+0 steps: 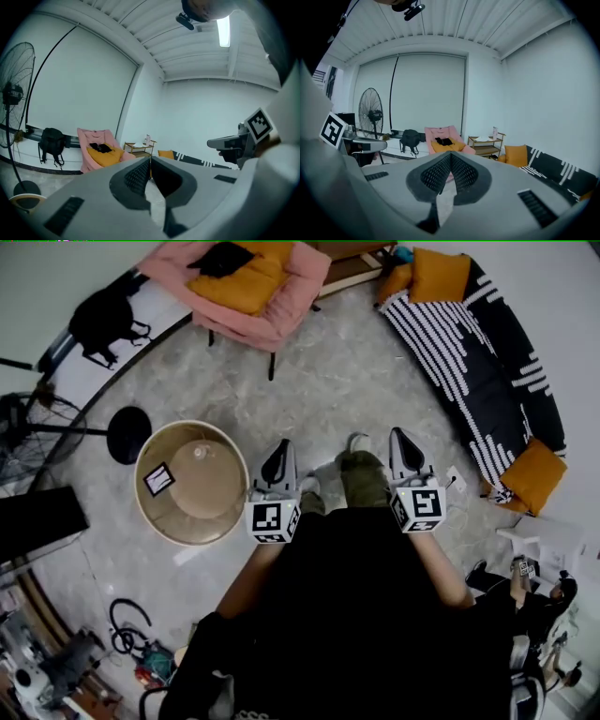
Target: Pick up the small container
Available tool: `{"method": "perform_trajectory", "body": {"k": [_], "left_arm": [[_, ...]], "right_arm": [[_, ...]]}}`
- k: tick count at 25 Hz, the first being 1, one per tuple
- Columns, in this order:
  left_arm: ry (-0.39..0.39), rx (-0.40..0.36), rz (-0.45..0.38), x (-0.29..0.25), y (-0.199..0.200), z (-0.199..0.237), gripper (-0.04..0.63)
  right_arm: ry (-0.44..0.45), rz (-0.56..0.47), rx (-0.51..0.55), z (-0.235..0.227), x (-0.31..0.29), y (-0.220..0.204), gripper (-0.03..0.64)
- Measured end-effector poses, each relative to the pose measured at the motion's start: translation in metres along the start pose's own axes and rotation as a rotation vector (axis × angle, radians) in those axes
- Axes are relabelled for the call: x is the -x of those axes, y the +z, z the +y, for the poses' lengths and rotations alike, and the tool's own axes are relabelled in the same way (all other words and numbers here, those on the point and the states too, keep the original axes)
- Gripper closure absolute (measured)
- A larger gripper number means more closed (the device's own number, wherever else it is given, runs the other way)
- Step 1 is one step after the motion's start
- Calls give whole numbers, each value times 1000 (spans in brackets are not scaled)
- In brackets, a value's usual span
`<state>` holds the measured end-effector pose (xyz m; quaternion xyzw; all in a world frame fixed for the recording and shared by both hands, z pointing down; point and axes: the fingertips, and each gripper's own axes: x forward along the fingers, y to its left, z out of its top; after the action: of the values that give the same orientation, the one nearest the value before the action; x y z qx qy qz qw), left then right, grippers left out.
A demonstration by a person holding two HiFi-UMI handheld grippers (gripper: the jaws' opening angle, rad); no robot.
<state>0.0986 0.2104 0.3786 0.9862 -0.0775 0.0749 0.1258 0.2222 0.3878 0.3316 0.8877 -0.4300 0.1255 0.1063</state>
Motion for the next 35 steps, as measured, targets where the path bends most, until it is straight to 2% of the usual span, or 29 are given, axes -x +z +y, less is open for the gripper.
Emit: {"method": "perform_trajectory", "body": {"k": [7, 13, 17, 21, 29, 35], "left_arm": [[170, 18, -35, 9, 7, 48, 571], [353, 37, -59, -3, 15, 99, 571], [462, 104, -68, -27, 27, 139, 571], [578, 140, -68, -55, 37, 168, 571], [770, 202, -64, -93, 46, 210, 571], [910, 228, -58, -97, 43, 227, 571]], "right_arm": [[190, -9, 52, 36, -76, 22, 600], [463, -22, 101, 91, -169, 44, 601], [605, -32, 112, 123, -238, 66, 601], [754, -34, 142, 146, -298, 89, 601], [937, -30, 193, 161, -382, 119, 601], [1080, 23, 223, 185, -408, 106, 601]]}}
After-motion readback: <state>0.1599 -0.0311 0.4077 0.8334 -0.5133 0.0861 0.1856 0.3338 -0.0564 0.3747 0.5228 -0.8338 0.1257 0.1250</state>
